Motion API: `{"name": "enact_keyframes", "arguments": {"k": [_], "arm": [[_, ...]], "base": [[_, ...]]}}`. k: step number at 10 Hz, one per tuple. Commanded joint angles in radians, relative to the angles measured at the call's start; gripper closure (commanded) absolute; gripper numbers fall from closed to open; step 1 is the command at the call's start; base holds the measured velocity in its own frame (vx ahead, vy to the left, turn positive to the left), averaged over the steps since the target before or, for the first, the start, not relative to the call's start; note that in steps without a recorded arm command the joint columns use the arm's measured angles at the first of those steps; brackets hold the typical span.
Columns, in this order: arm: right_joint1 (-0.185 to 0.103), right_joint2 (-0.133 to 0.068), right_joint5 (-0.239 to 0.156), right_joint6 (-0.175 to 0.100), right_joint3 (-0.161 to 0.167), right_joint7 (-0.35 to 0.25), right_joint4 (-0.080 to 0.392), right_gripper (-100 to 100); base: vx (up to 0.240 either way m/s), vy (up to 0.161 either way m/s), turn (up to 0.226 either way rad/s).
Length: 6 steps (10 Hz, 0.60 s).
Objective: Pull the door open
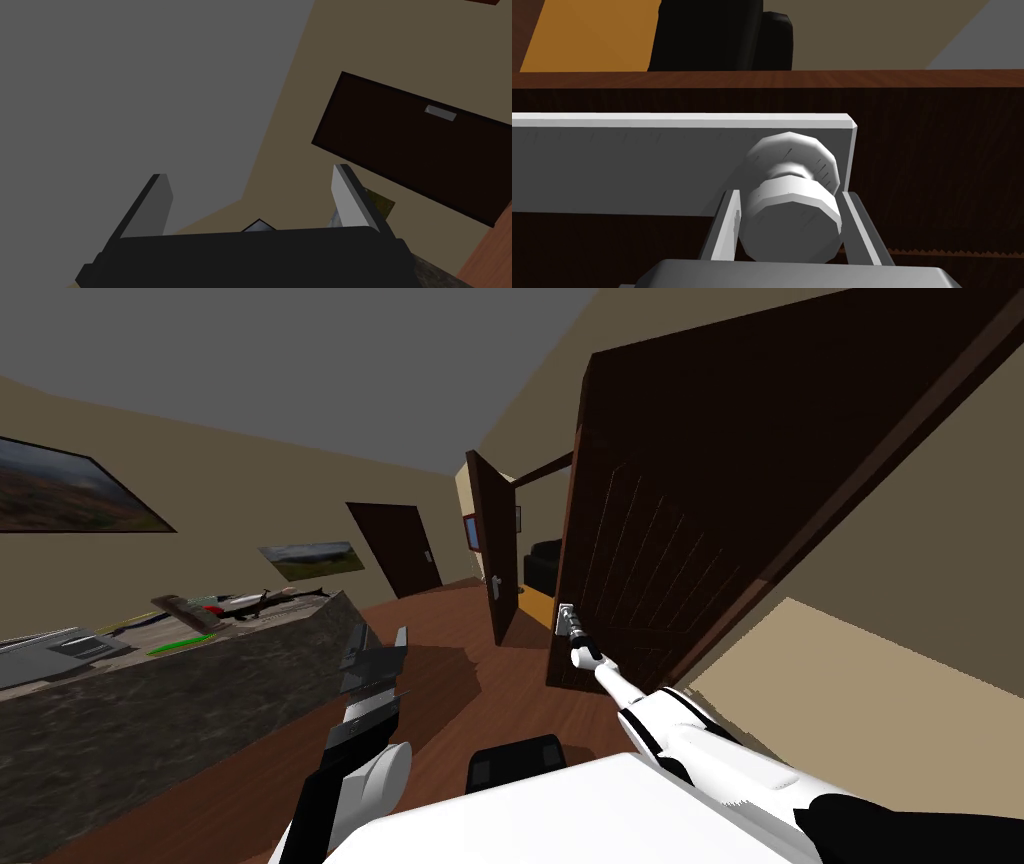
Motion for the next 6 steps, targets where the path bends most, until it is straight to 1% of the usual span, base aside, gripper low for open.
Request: {"name": "enact_keyframes", "arguments": {"k": [1, 3, 4, 5, 6], "arm": [[0.008, 0.002, 0.005, 0.012, 0.008, -0.001, -0.028, 100], [0.008, 0.004, 0.011, 0.014, 0.02, -0.009, -0.033, 100], [0.008, 0.002, 0.008, 0.015, 0.014, -0.006, -0.035, 100], [0.011, 0.001, 0.013, 0.017, 0.029, -0.016, -0.04, 100], [0.012, 0.001, 0.014, 0.017, 0.033, -0.019, -0.041, 100]], "base": [[-0.146, -0.046, 0.041], [-0.179, -0.068, 0.061], [-0.079, -0.031, 0.032], [-0.118, -0.028, 0.077], [-0.173, -0.034, 0.071]]}}
